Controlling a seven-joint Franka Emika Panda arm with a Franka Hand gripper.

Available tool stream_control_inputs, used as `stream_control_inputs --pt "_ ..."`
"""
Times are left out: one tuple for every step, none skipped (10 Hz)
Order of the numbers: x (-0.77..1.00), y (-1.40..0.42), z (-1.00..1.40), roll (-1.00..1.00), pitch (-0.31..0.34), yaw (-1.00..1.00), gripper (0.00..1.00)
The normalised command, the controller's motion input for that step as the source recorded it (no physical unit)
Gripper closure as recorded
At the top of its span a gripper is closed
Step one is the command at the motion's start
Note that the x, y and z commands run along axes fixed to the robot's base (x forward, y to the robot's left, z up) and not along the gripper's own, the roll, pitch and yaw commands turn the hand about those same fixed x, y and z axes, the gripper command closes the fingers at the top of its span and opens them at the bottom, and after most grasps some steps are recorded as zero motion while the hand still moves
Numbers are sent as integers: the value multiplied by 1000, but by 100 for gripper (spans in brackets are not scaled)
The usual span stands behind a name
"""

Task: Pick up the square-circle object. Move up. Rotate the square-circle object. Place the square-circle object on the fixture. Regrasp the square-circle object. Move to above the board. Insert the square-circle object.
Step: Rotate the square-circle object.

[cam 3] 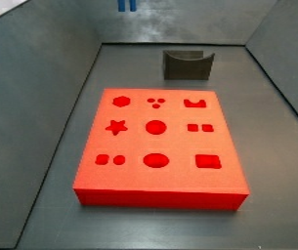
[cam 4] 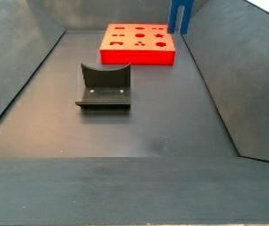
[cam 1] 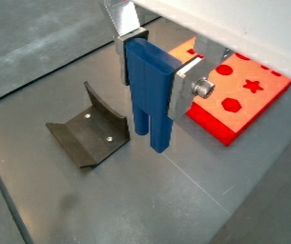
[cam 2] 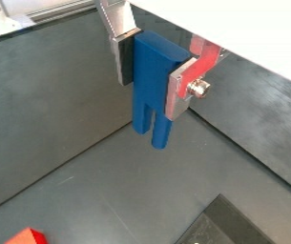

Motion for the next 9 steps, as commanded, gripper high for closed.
stream_control_inputs --pt "0 0 -1000 -140 105 -184 100" --pt "7 1 -1000 -140 89 -131 100" --pt "20 3 -1000 -142 36 -94 100" --pt "16 5 -1000 -148 4 -79 100" --pt "15 6 -1000 -154 -22 -68 100" --pt "17 8 -1000 -160 -32 -59 100" --pt "23 10 -1000 -165 -30 -54 100" --pt "27 12 -1000 -169 -27 -49 100" --pt "30 14 -1000 -176 -24 -43 100"
